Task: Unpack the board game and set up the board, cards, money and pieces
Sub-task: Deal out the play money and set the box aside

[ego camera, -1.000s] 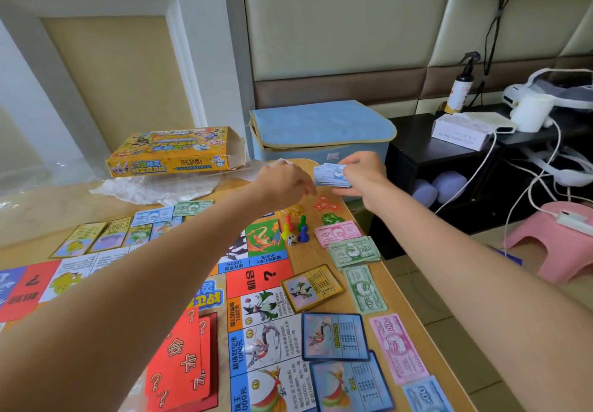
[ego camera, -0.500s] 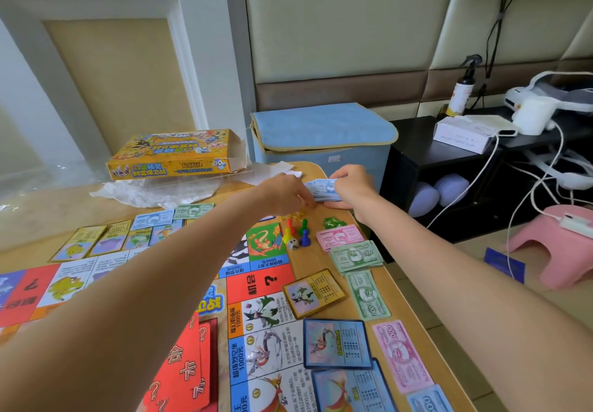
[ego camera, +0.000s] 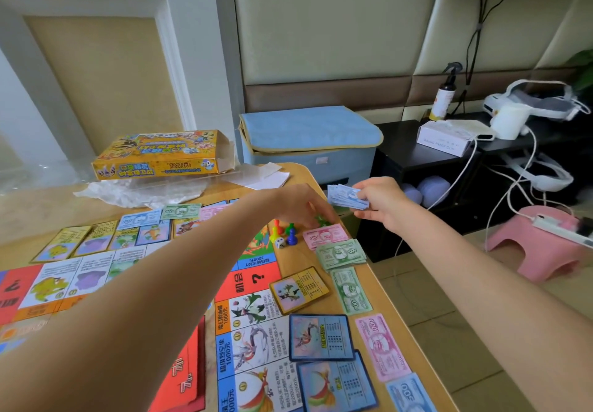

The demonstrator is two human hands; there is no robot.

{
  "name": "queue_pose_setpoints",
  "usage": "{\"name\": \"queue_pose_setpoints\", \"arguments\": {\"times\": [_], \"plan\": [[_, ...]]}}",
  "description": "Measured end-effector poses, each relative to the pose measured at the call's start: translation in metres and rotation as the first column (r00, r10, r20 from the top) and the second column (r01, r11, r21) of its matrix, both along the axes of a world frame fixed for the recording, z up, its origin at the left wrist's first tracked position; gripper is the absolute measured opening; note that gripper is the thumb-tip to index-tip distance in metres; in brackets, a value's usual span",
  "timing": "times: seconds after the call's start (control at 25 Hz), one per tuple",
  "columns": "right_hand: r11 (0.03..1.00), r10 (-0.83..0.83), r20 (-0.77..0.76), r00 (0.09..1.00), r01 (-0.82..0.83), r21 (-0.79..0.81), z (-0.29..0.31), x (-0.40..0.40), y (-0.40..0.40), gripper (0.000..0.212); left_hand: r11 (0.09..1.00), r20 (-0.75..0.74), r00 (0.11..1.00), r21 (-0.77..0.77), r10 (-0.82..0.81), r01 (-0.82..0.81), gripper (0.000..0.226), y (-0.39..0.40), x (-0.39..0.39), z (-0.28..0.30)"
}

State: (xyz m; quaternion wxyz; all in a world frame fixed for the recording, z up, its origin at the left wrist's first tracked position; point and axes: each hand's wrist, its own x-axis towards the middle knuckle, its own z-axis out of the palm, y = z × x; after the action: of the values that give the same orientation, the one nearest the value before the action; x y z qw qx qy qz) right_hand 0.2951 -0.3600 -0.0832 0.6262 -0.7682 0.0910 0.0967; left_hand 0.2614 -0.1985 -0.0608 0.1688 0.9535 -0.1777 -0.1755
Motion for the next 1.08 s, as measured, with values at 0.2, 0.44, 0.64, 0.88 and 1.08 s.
{"name": "queue_pose_setpoints", "arguments": {"times": [0.2, 0.44, 0.64, 0.88, 1.08], "plan": [[0.999, 0.039, -0.021, 0.999, -0.039, 0.023, -0.003, 0.001, 0.003, 0.02, 0.999, 0.033, 0.999, 0.046, -0.002, 0.0, 0.039, 0.003, 0.005, -0.001], [0.999, 0.025, 0.003, 1.0, -0.025, 0.043, -0.001, 0.003, 0.008, 0.02, 0.989, 0.122, 0.992, 0.142, 0.019, -0.036, 0.04, 0.009, 0.014, -0.004], [0.998, 0.035, 0.004, 0.999, -0.035, 0.056, 0.0, 0.005, 0.005, 0.02, 0.994, 0.072, 0.997, 0.103, 0.022, -0.029, 0.038, 0.012, 0.016, -0.004], [0.972, 0.225, 0.009, 0.974, -0.224, -0.073, 0.0, 0.002, -0.002, 0.016, 0.974, 0.309, 0.951, 0.206, 0.029, -0.096, 0.032, 0.013, 0.024, -0.013], [0.876, 0.452, 0.04, 0.891, -0.435, -0.207, 0.003, 0.004, 0.004, 0.015, 0.978, 0.296, 0.954, 0.175, 0.055, -0.111, 0.033, 0.017, 0.026, -0.012]]}}
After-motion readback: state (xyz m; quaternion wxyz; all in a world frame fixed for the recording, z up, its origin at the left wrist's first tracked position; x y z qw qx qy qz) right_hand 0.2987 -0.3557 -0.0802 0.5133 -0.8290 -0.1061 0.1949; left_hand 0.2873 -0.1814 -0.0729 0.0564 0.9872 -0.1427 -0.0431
